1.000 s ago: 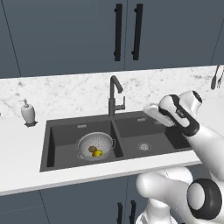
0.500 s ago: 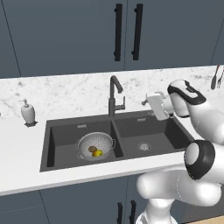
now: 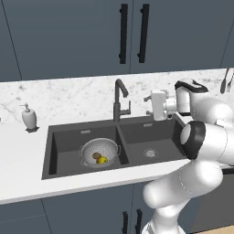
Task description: Put the colander in the sink, put the kiwi, pear in the colander, and turn on the sink faucet and pour water over the colander.
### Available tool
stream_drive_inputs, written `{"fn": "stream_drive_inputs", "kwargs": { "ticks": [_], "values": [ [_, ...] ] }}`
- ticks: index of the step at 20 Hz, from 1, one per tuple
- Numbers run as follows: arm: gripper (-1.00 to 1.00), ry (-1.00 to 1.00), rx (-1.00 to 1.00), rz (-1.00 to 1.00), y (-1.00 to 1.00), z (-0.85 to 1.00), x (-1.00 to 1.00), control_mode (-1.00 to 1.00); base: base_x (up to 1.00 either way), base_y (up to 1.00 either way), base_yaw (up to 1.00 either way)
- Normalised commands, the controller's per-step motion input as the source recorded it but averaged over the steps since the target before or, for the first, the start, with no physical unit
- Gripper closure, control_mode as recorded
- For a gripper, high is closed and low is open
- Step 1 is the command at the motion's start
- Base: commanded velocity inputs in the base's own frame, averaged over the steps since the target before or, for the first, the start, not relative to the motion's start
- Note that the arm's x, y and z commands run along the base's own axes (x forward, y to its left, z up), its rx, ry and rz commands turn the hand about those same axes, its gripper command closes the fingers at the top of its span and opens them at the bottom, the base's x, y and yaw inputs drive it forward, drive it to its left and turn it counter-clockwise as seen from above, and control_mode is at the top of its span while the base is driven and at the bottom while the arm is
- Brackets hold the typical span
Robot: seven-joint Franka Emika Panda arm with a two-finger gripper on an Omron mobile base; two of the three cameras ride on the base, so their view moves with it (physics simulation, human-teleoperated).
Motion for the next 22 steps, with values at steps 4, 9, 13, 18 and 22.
{"fn": "stream_drive_inputs", "kwargs": {
  "ticks": [4,9,13,18,22],
  "values": [
    [-1.0,0.03,0.0,0.0,0.33,0.0,0.25,-1.0,0.0,0.0,0.0],
    [-1.0,0.04,0.0,0.0,0.34,0.0,0.27,-1.0,0.0,0.0,0.0],
    [-1.0,0.05,0.0,0.0,0.33,0.0,0.22,-1.0,0.0,0.0,0.0],
    [-1.0,0.06,0.0,0.0,0.19,0.0,0.33,-1.0,0.0,0.0,0.0],
    [-1.0,0.07,0.0,0.0,0.06,-0.05,0.4,-1.0,0.0,0.0,0.0]
  ]
}}
